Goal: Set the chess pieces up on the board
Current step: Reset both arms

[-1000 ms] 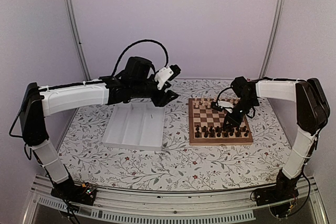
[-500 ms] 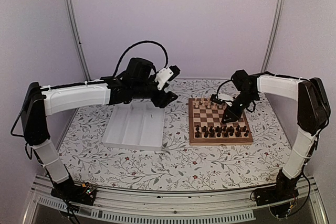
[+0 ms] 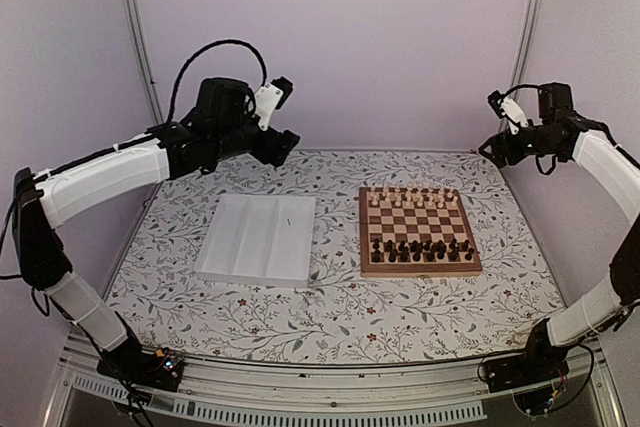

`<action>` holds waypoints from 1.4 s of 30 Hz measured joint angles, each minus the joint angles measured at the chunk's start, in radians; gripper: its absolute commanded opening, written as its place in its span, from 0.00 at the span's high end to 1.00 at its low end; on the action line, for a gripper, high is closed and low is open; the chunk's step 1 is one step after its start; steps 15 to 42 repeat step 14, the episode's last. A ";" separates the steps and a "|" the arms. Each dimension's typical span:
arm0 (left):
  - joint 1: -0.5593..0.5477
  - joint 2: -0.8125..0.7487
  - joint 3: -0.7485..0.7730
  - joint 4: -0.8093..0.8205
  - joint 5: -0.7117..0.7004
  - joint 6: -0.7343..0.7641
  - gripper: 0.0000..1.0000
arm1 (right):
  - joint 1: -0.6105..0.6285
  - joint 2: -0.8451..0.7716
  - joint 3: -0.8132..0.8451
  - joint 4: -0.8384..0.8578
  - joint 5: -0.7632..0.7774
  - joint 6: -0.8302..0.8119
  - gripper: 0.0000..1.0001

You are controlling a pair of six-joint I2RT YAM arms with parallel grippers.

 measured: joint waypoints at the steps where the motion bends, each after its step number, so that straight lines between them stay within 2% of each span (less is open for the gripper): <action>1: 0.022 -0.025 -0.006 -0.002 -0.002 -0.014 0.11 | -0.024 -0.032 -0.017 0.029 0.005 0.025 0.06; 2: 0.045 -0.051 -0.015 -0.005 -0.002 -0.030 0.10 | -0.051 -0.066 -0.037 0.066 0.015 0.051 0.02; 6: 0.114 -0.129 -0.064 -0.002 -0.006 -0.083 0.06 | -0.117 -0.151 -0.120 0.213 0.089 0.168 0.01; 8: 0.123 -0.154 -0.102 -0.001 -0.013 -0.102 0.01 | -0.134 -0.163 -0.151 0.271 0.148 0.235 0.01; 13: 0.126 -0.178 -0.221 0.018 -0.033 -0.125 0.01 | -0.143 -0.165 -0.197 0.348 0.213 0.343 0.01; 42: 0.128 -0.179 -0.248 0.026 -0.035 -0.127 0.01 | -0.143 -0.169 -0.211 0.360 0.212 0.350 0.01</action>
